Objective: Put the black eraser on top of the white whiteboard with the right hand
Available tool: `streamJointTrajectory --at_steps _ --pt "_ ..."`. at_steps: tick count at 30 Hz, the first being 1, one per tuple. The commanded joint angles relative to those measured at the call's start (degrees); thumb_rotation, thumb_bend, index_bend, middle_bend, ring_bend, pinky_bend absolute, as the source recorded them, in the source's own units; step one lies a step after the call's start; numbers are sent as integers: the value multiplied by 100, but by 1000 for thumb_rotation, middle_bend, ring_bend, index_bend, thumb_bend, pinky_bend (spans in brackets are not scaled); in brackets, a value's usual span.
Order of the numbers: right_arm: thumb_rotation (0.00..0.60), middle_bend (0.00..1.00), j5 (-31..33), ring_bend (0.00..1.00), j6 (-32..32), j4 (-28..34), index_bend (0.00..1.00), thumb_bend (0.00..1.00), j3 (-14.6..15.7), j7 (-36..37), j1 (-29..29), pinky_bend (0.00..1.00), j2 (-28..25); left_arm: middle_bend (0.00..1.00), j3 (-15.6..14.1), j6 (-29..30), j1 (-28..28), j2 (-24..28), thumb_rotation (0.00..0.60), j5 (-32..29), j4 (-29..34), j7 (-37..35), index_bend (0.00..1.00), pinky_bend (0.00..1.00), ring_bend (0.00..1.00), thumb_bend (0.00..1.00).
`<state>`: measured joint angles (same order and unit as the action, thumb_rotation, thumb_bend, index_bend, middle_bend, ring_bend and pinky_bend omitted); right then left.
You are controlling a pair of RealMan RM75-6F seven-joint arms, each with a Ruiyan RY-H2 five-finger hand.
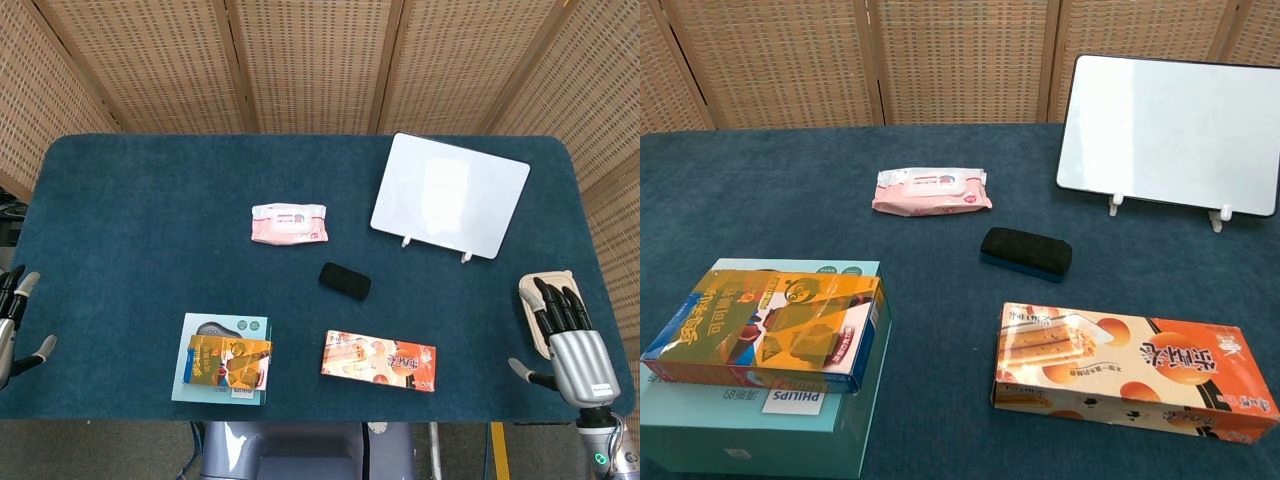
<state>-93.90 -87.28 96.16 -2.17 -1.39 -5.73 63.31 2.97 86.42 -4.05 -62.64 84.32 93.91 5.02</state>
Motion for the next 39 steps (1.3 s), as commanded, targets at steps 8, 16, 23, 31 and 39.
streamJointTrajectory --at_steps 8,16,23,31,39 --pt "600 0 -167 0 771 2101 134 53 -99 -1187 -485 0 -884 0 39 59 20 19 600 -16 -30 -114 0 0 0 291" --pt "600 0 706 0 1764 3086 134 53 -534 -2392 -1224 0 -769 0 36 12 12 40 600 -31 -55 -211 0 0 0 292" --pt "600 0 1818 0 2193 3064 134 53 -853 -3122 -1812 0 -122 0 57 -36 -2 52 600 -82 -90 -301 0 0 0 291" --pt "600 0 2558 0 2280 2749 139 53 -1064 -3343 -2210 0 340 0 66 -138 -51 24 600 -127 -128 -283 0 0 0 291" --pt "600 0 3439 0 2273 2777 210 53 -1218 -3594 -2564 0 611 0 71 -242 -96 -23 600 -193 -153 -221 0 0 0 292"
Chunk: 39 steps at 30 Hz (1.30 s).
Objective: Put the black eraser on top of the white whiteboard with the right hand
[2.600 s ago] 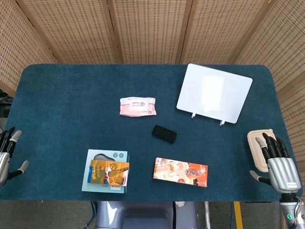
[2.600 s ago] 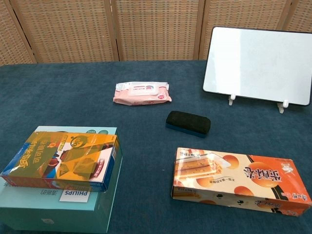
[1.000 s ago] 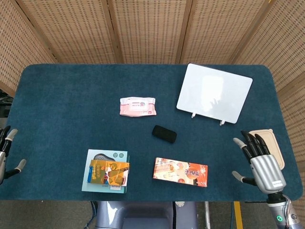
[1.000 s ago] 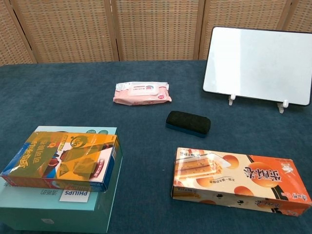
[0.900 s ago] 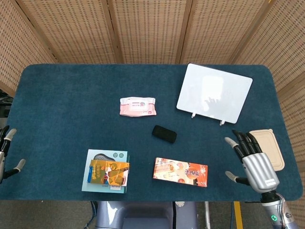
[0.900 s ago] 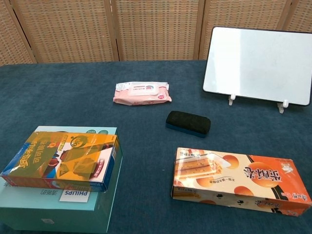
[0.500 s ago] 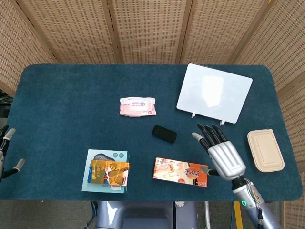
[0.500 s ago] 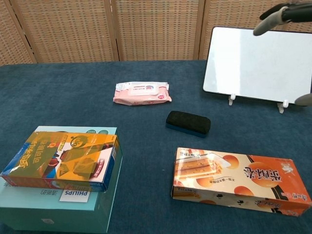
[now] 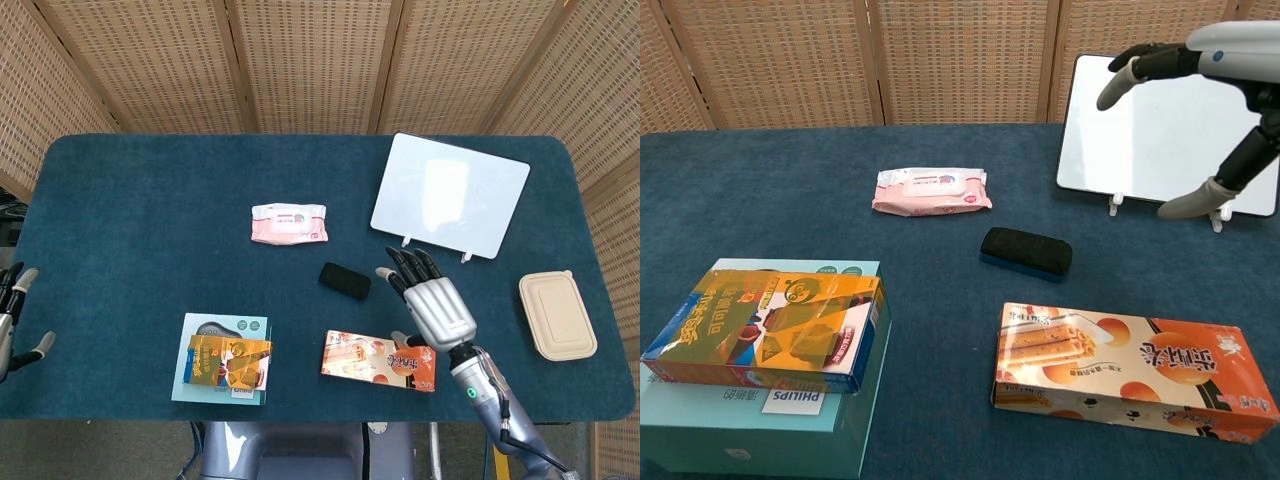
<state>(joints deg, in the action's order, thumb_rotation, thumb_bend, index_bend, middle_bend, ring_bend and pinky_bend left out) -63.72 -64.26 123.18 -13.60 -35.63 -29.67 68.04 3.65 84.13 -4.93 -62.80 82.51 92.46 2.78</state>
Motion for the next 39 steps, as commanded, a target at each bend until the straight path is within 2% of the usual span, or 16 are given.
streamJointTrajectory --at_steps 1,8,14,22,29,39 --pt "600 0 562 0 -63 123 219 53 -83 -247 -222 0 174 0 1 -22 -10 -9 600 -16 -11 1 0 0 0 292" --pt "600 0 1364 0 -411 358 253 53 -96 -930 -635 0 542 0 -8 -27 -11 -7 600 -5 -11 -42 0 0 0 291" --pt "600 0 2072 0 -704 309 264 53 -203 -1457 -1137 0 1029 0 -9 -27 -11 -2 600 -2 -22 -92 0 0 0 292" --pt "600 0 2836 0 -996 -106 292 53 -449 -1687 -1682 0 1566 0 -12 -84 -37 -14 600 -12 -74 -164 0 0 0 292" --pt "600 0 3366 0 -1006 -558 296 53 -640 -1671 -2032 0 1759 0 -15 -189 -87 -63 600 -52 -134 -139 0 0 0 292" --pt "600 0 3805 0 -962 -879 296 53 -692 -1632 -2345 0 1907 0 -8 -270 -127 -107 600 -102 -200 -146 0 0 0 293"
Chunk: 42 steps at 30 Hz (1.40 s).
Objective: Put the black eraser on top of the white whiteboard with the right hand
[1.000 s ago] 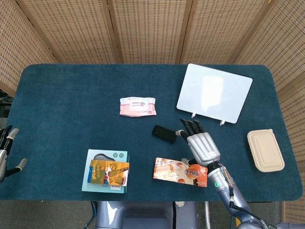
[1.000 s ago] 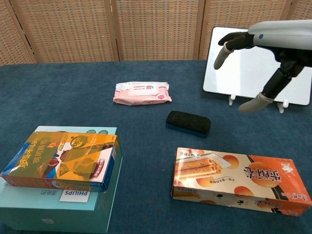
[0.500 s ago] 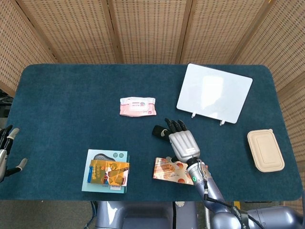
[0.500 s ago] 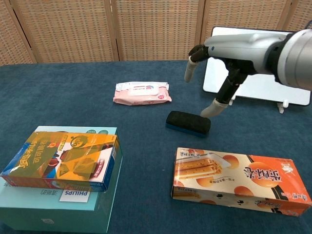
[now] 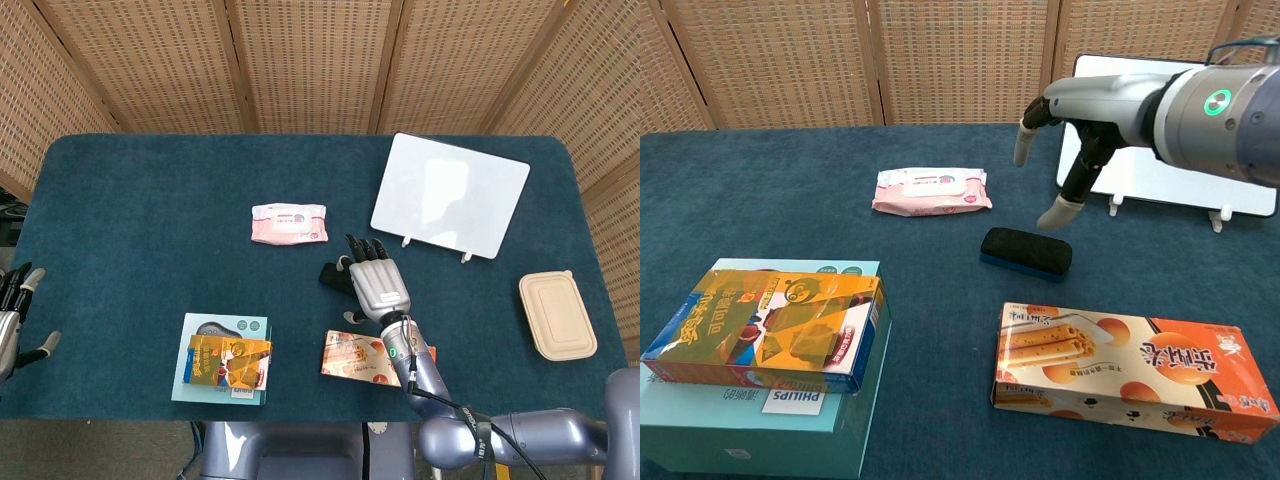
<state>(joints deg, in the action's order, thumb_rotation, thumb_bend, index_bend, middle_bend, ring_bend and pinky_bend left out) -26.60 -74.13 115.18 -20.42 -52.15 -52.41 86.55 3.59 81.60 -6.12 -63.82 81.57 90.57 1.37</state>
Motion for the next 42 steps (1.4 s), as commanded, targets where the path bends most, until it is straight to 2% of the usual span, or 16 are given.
streamJointTrajectory --at_steps 1,17,26,42 --pt "600 0 166 0 43 -160 296 53 -26 27 -122 0 114 0 2 -30 -12 -9 600 -24 -24 -17 0 0 0 293" --pt "600 0 875 0 70 -972 296 53 -171 30 -694 0 558 0 23 -299 -110 -52 600 -190 -209 -191 0 0 0 294" --pt "600 0 2113 0 -326 -1177 296 80 -584 -229 -987 0 770 0 13 -377 -150 -87 600 -209 -268 -229 0 0 0 295" --pt "600 0 2410 0 -769 -1625 296 105 -785 -314 -1244 0 1148 0 -14 -429 -177 -109 600 -193 -306 -285 0 0 0 295"
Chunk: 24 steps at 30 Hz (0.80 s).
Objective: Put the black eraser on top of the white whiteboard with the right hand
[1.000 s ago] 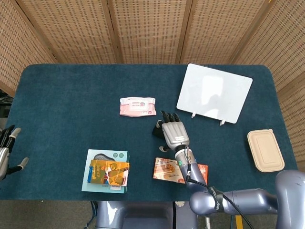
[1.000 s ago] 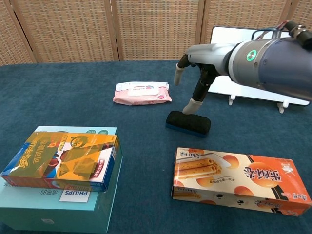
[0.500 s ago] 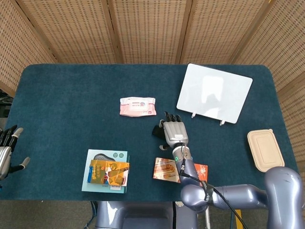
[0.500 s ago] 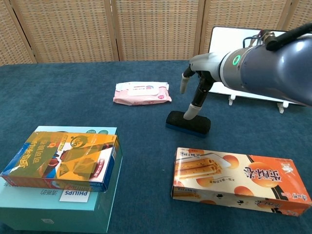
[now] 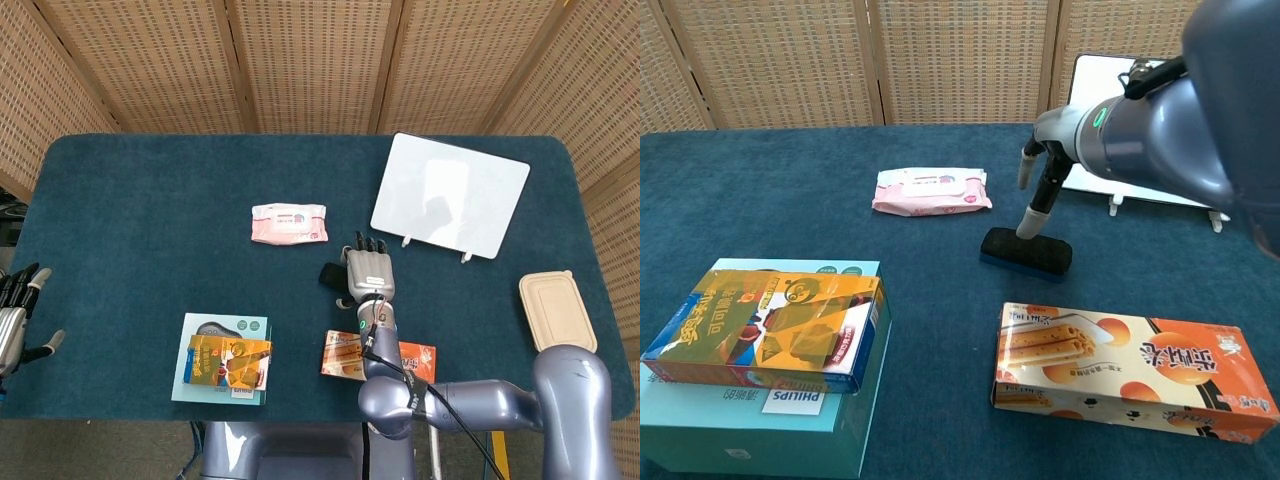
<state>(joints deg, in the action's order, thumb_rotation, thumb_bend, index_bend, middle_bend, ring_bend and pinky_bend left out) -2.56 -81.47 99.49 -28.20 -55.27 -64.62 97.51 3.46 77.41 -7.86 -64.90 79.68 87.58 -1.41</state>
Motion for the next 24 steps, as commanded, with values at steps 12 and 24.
streamJointTrajectory --at_steps 12,24 --pt "600 0 -277 0 38 -821 296 131 -97 304 -169 0 739 0 -16 -128 -55 -26 600 -19 -79 -128 0 0 0 296" --pt "600 0 -609 0 309 -1324 296 131 -89 486 -59 0 974 0 -43 -195 -84 -48 600 -20 -106 -143 0 0 0 296"
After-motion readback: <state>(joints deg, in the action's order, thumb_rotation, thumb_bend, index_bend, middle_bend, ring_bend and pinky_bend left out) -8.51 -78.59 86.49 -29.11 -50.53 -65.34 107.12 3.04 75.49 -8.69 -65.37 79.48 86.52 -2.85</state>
